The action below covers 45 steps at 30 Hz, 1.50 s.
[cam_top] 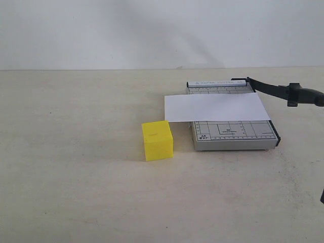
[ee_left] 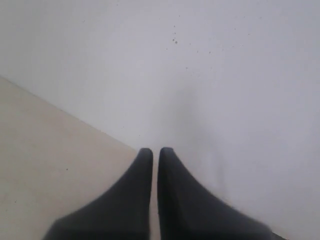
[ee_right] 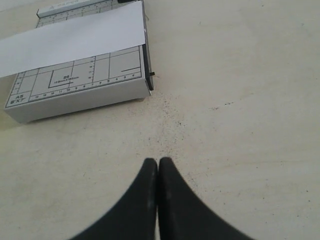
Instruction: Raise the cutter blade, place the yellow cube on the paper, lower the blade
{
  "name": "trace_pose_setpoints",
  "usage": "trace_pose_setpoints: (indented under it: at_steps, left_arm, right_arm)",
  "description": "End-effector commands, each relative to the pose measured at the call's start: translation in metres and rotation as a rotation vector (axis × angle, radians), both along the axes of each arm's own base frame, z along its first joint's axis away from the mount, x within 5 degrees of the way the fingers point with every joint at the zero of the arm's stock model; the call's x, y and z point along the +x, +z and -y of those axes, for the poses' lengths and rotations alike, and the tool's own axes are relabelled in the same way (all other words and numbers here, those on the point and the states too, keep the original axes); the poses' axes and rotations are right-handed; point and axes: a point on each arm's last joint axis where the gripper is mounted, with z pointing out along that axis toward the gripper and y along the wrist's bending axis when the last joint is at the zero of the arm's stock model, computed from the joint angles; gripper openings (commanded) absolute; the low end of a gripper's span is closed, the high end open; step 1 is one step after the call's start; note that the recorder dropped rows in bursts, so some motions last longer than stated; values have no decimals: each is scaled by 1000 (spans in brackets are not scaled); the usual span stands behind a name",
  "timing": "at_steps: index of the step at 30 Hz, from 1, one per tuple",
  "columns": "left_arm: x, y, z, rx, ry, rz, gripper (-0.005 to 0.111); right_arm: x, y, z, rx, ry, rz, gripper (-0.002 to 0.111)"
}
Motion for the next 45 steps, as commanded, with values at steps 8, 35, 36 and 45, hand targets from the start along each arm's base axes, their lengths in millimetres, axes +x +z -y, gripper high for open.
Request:
trace_pose_setpoints:
  at_steps: [8,35,36,45]
  left_arm:
    - [39,73,0,454,46,-10,5]
    - [206,35,259,625,-868,-100,5]
    - [213,33,266,602,-864,-93,5]
    - [287,-16,313,424,-763,-254,5]
  right_arm:
    - [2,-2,0,3,-3,-12,0]
    - [1,-2,0,2,-2,-22,0]
    - [1,-3,0,2,-2,-29,0]
    - [0,-3,0,5,-4,-35,0]
